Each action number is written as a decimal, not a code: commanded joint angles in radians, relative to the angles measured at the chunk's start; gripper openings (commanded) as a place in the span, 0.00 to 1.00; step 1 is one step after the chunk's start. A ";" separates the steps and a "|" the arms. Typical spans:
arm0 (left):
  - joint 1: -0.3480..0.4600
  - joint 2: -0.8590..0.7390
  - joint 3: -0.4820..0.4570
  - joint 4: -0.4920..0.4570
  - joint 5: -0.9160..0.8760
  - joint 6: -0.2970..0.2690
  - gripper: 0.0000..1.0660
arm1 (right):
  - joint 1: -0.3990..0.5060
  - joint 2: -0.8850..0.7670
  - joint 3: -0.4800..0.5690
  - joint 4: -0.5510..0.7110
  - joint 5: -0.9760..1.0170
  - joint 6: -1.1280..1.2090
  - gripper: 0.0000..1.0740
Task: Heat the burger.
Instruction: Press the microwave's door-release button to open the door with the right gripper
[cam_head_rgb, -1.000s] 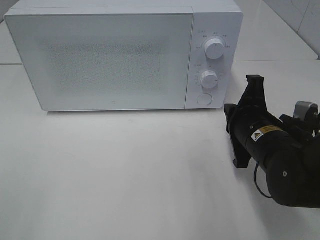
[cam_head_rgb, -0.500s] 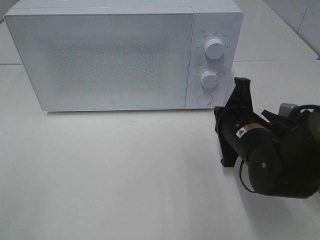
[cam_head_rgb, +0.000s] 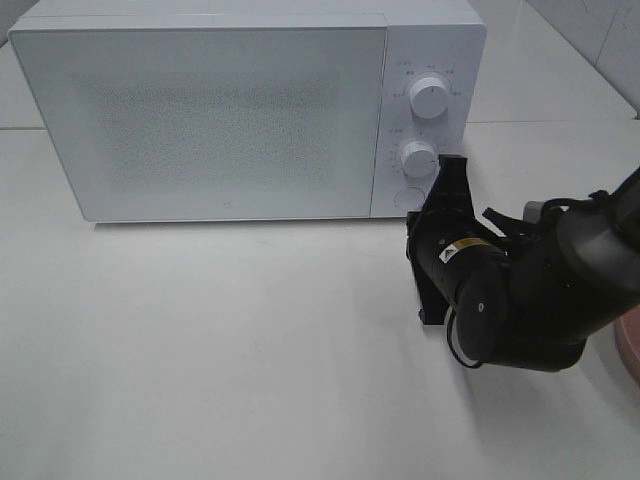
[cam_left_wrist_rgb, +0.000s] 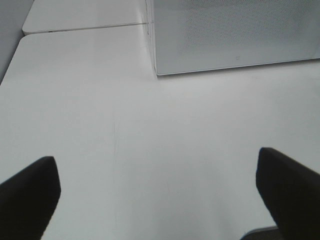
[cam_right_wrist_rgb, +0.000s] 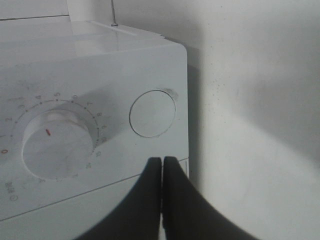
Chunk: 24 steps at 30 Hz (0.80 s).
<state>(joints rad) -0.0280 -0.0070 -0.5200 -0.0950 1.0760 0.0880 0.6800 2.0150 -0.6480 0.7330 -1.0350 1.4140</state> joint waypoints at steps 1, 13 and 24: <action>-0.006 -0.014 0.003 -0.004 -0.008 -0.002 0.94 | -0.026 0.000 -0.035 0.007 0.022 -0.068 0.00; -0.006 -0.014 0.003 -0.004 -0.008 -0.002 0.94 | -0.063 0.058 -0.120 0.004 0.084 -0.102 0.00; -0.006 -0.014 0.003 -0.004 -0.008 -0.002 0.94 | -0.080 0.070 -0.160 0.002 0.068 -0.143 0.00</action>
<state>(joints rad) -0.0280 -0.0070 -0.5200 -0.0950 1.0760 0.0880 0.6160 2.0850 -0.7990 0.7370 -0.9570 1.3010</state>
